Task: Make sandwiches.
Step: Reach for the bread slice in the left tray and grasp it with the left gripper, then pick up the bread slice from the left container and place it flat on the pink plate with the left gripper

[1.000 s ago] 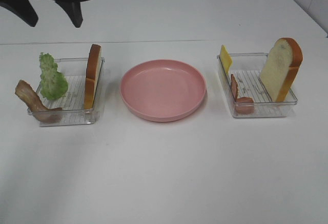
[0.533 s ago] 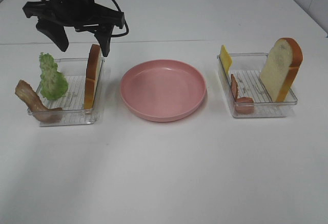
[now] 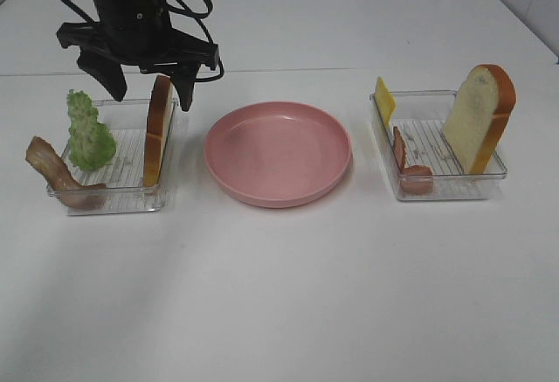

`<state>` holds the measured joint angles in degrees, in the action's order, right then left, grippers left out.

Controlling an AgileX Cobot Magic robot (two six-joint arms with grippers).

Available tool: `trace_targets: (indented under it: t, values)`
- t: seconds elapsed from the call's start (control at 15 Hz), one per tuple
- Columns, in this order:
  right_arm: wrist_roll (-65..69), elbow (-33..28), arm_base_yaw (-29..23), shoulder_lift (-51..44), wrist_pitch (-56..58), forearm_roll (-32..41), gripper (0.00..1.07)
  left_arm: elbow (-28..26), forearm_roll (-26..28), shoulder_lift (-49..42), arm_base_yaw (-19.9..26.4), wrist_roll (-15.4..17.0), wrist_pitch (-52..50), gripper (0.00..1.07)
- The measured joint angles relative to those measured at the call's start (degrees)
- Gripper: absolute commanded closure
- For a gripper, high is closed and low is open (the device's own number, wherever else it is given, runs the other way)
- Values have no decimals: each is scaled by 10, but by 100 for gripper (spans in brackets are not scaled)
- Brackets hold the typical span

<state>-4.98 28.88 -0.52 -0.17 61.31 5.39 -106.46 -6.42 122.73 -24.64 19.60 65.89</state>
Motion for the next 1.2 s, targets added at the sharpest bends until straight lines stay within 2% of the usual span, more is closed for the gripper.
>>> trace_targets:
  t: [0.27, 0.67, 0.93, 1.0, 1.2]
  values:
    - [0, 0, 0, 0, 0, 1, 37, 0, -1, 17, 0, 1, -18, 32]
    - [0, 0, 0, 0, 0, 1, 37, 0, -2, 28, 1, 1, -18, 63]
    - [0, 0, 0, 0, 0, 1, 37, 0, -5, 30, 1, 2, -17, 102]
    - [0, 0, 0, 0, 0, 1, 37, 0, -6, 30, 1, 2, -17, 107]
    - [0, 0, 0, 0, 0, 1, 37, -2, -6, 30, 1, 2, -13, 107]
